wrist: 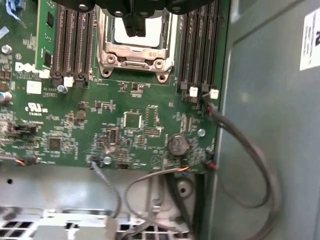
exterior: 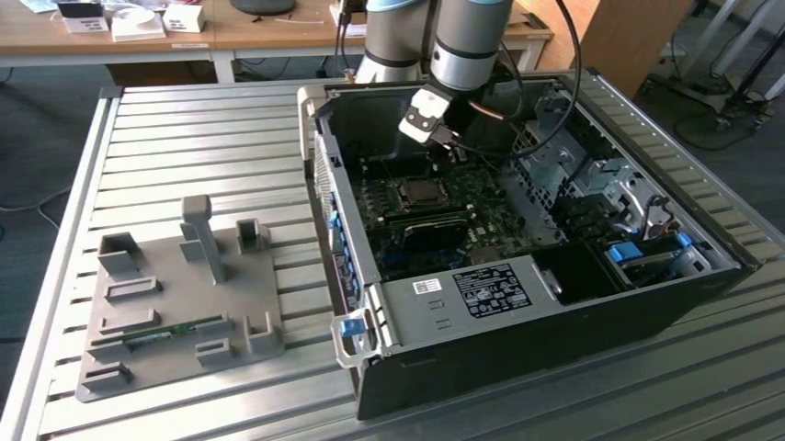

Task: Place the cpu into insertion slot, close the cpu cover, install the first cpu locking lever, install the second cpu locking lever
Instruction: 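Close the cpu cover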

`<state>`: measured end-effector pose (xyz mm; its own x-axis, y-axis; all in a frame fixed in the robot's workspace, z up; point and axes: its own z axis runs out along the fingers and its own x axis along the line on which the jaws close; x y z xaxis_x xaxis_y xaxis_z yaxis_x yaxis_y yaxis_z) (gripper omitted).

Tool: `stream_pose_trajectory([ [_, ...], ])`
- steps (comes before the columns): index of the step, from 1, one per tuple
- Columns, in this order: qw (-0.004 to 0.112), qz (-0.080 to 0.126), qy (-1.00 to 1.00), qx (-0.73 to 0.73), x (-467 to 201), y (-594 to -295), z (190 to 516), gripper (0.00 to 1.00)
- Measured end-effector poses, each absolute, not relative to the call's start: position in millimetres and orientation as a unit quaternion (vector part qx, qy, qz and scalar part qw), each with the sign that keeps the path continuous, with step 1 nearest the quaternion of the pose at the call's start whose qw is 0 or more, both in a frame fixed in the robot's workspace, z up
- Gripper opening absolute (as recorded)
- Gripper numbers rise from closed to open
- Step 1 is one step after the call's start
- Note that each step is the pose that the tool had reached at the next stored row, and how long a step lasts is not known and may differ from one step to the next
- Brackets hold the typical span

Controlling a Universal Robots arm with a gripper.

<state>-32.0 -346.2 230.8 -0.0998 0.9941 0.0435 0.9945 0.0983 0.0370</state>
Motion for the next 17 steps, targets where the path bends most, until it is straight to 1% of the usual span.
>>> stream_pose_trajectory([
  [17, 0.006, -0.028, -0.801, -0.598, -32.8, -346.3, 229.6, 0.11],
])
